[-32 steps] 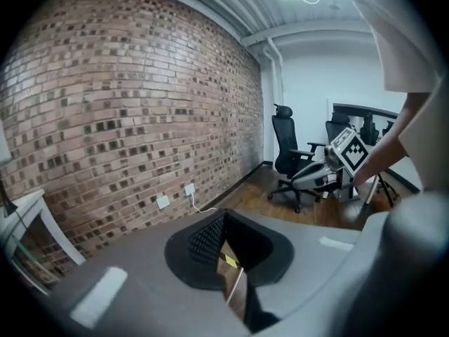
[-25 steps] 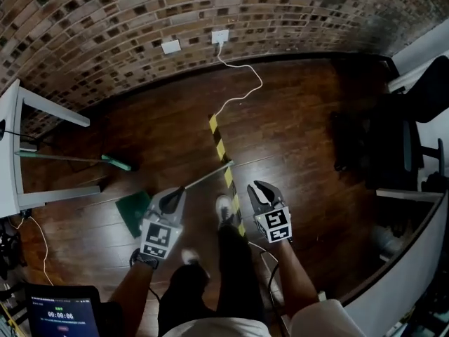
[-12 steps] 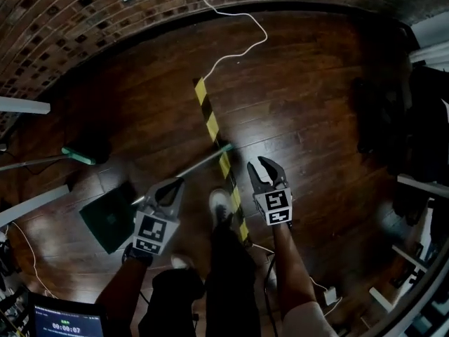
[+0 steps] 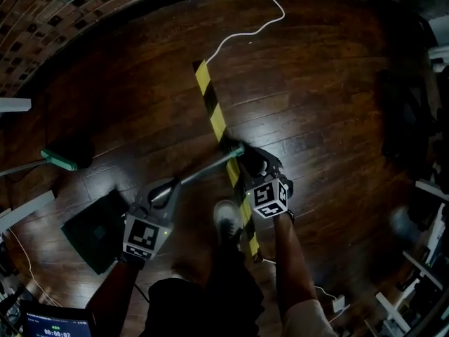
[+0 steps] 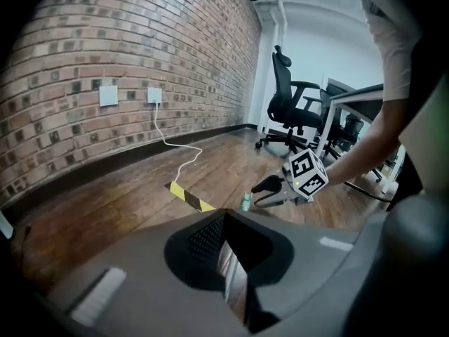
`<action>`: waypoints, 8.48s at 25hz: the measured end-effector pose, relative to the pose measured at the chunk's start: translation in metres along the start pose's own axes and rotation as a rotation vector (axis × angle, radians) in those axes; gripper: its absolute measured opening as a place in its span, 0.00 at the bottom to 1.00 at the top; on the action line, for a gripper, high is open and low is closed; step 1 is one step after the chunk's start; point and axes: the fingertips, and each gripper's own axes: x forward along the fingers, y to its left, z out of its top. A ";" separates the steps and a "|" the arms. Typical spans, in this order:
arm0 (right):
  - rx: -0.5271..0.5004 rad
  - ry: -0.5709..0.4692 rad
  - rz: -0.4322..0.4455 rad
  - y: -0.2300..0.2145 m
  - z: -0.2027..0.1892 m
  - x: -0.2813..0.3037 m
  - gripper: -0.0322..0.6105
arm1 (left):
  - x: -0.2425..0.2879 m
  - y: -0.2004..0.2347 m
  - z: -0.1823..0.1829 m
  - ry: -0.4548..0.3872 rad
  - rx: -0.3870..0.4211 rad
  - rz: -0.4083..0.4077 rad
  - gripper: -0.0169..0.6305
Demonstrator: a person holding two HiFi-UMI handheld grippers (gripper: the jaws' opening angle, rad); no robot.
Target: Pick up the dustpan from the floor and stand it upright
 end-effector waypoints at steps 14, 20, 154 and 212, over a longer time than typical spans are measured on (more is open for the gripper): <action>-0.013 -0.081 -0.116 -0.006 -0.014 0.059 0.28 | 0.033 -0.007 -0.068 0.032 -0.060 -0.008 0.03; 0.037 -0.044 -0.165 -0.005 -0.017 0.052 0.18 | 0.015 -0.006 -0.082 0.070 -0.099 0.021 0.03; 0.193 -0.716 -0.170 0.246 0.505 -0.851 0.07 | -0.790 -0.244 0.357 -0.575 -0.009 0.575 0.03; 0.128 -0.737 -0.094 0.417 0.314 -1.082 0.07 | -0.907 -0.571 0.257 -0.609 0.049 0.602 0.03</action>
